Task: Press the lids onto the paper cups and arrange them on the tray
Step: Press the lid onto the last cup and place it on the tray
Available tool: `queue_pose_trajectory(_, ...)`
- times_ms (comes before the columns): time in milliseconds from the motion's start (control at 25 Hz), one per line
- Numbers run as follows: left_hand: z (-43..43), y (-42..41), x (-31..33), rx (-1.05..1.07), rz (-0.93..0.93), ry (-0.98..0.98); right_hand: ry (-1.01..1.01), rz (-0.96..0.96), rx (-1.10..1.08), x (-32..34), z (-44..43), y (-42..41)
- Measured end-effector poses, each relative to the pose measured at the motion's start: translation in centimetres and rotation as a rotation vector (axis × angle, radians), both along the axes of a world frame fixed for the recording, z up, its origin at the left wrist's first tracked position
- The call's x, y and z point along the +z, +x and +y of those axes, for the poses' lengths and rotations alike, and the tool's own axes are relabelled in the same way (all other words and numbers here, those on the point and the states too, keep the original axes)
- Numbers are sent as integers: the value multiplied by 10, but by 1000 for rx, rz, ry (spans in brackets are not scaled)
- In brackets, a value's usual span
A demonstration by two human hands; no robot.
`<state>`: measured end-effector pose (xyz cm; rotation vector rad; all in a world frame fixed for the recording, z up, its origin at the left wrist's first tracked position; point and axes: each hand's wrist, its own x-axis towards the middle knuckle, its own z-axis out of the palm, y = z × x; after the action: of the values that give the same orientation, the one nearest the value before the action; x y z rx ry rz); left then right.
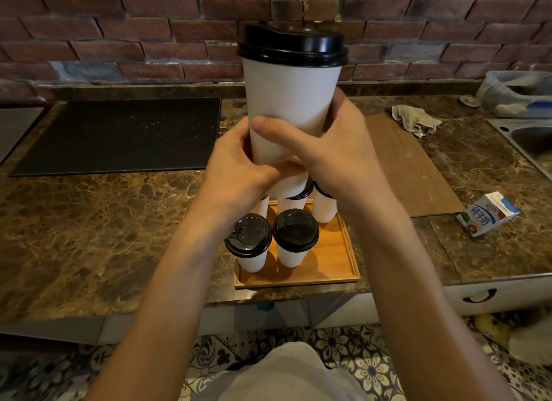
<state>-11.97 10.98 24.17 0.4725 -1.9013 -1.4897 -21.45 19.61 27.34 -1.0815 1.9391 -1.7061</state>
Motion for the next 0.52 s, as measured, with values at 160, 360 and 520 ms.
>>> queue_pose_trajectory(160, 2, -1, -1, 18, 0, 2, -41, -5, -48, -6, -2, 5)
queue_pose_trajectory(360, -3, 2, 1, -12, -38, -44, -83, -19, 7, 0, 1, -3)
queue_pose_trajectory(520, -7, 5, 4, -61, -54, -60, -83, -36, 82, 1, 5, -11)
